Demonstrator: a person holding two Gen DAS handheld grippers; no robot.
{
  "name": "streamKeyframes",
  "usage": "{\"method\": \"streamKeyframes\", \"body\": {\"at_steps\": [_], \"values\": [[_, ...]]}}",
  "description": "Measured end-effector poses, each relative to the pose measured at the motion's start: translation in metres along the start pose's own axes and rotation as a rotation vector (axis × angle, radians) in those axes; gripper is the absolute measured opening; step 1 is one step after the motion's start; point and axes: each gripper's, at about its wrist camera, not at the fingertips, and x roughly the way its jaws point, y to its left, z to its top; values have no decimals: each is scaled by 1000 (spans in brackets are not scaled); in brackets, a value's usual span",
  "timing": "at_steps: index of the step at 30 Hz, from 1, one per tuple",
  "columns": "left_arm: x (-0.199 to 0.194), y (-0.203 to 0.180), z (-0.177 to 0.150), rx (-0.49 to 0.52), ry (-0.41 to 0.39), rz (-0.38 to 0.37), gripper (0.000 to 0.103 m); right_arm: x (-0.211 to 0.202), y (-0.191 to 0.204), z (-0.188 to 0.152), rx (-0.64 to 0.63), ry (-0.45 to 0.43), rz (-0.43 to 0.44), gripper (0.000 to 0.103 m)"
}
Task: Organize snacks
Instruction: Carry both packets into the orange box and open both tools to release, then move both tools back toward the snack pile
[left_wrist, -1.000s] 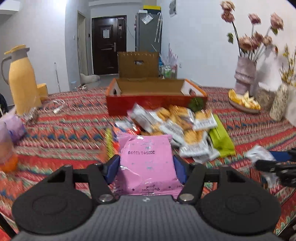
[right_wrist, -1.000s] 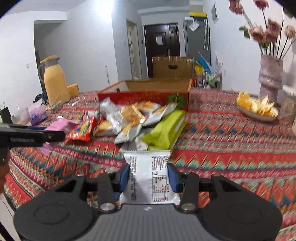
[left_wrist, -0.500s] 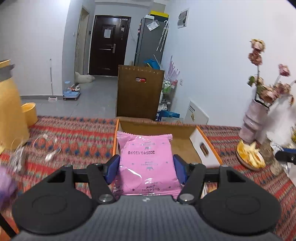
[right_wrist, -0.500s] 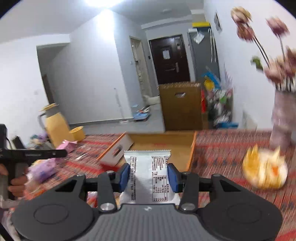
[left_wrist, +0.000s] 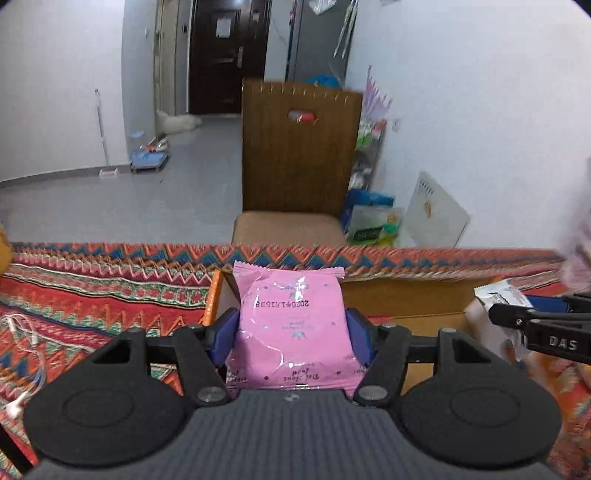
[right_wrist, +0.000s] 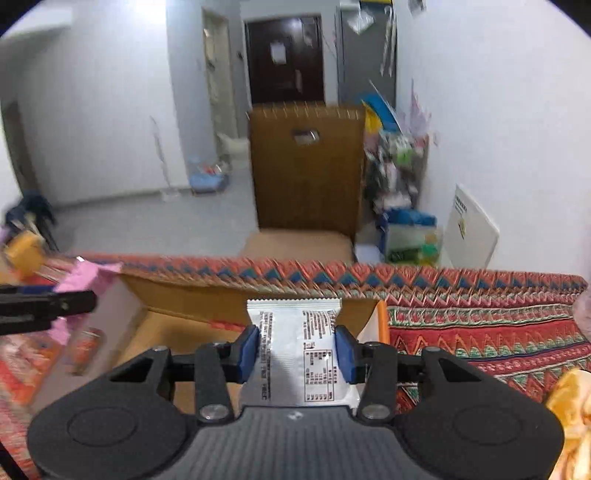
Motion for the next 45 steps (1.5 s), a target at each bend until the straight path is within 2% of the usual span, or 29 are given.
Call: {"method": "streamKeyframes", "body": {"at_steps": [3,5,6,7,8,10,12,16,18,20,24,26,31,35,39,42,45], "values": [[35,3,-6,24,27,71,63,48,6,-1,-24,57,-74,43],[44,5,-11,48,7,67,65,65,3,-4,-10,90,-89,44],[44,4,-14,54,-16,66,68,74,0,-4,-6,105,-89,44],[44,4,-15,63,-16,49,80,79,1,-7,-12,109,-90,45],[44,1,-16,78,-11,37,85,81,3,-7,-42,96,-85,55],[42,-4,-20,97,-6,50,86,86,6,-8,-93,90,-55,66],[41,-3,-22,88,-8,31,91,88,9,-10,-115,90,-34,67],[31,9,-24,6,-9,10,91,85,8,-7,-136,53,-70,67],[12,10,-22,-28,-34,17,94,78,7,-6,-138,19,-85,69],[-11,8,-17,-52,-68,19,98,59,8,-8,-143,-17,-87,72],[-73,2,-1,-49,-122,-45,98,9,15,-7,-184,-62,-47,73],[-110,0,-1,-22,-155,-56,100,-23,18,-6,-204,-91,-34,78],[-208,-6,-27,34,-230,9,103,-116,16,-21,-211,-150,2,85],[-288,-7,-70,85,-334,11,103,-197,15,-53,-192,-199,31,92],[-356,-1,-134,66,-394,-56,103,-271,12,-101,-195,-293,80,97],[-387,3,-191,63,-423,-107,103,-321,16,-152,-219,-344,97,99],[-411,5,-250,37,-463,-123,103,-358,19,-202,-235,-378,126,103]]}}
